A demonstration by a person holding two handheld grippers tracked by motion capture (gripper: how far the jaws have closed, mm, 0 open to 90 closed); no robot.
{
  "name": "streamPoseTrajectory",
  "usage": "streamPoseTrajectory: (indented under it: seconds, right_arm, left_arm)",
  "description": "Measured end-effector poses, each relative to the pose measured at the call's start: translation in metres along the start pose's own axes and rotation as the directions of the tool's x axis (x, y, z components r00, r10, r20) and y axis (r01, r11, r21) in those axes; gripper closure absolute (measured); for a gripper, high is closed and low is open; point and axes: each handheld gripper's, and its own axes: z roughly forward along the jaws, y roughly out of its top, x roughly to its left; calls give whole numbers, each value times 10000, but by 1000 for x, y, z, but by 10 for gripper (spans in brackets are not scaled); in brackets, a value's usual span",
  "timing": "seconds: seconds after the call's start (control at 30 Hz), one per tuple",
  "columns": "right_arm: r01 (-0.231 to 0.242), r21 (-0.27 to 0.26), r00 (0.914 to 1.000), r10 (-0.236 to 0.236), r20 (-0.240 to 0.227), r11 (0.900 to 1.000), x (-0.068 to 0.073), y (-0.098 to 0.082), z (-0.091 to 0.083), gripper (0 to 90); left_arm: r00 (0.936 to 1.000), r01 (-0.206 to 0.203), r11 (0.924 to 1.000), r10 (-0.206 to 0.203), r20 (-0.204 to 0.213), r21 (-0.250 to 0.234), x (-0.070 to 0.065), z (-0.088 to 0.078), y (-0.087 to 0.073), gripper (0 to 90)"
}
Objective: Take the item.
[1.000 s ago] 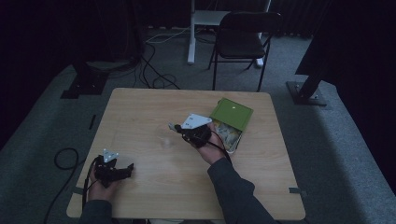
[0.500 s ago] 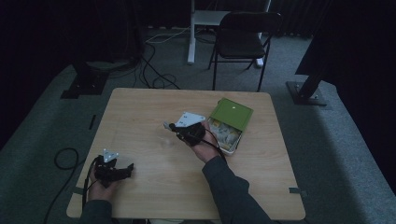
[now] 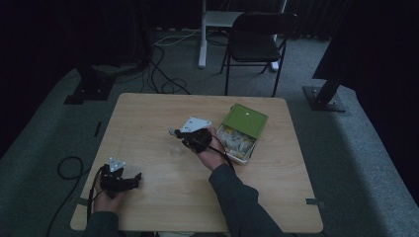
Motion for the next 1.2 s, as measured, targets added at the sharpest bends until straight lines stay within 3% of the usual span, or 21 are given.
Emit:
streamPoseTrajectory:
  seconds: [0.47, 0.5, 0.53, 0.83, 1.03, 1.2]
  right_arm:
    - [-25, 304, 10000, 23, 56, 9995, -1, 1, 12, 896]
    - [40, 314, 10000, -38, -55, 9995, -2, 1, 15, 699]
    - [40, 314, 10000, -38, -55, 9995, -2, 1, 15, 699]
    - [-406, 173, 9988, 402, 270, 9990, -4, 1, -1, 617]
    - [-724, 84, 9968, 720, 347, 9973, -2, -15, -22, 612]
    - [-674, 245, 9967, 662, 468, 9974, 0, -28, -33, 618]
  left_arm:
    - [10000, -2, 10000, 2, 1, 0, 0, 0, 0, 112]
    - [10000, -13, 10000, 13, 2, 8, 0, 0, 0, 112]
    - [10000, -13, 10000, 13, 2, 8, 0, 0, 0, 112]
    - [10000, 1, 10000, -1, 0, -2, 0, 0, 0, 112]
    - [10000, -24, 10000, 24, -17, -6, 0, 0, 0, 112]
    - [10000, -20, 10000, 20, -15, -2, 0, 0, 0, 112]
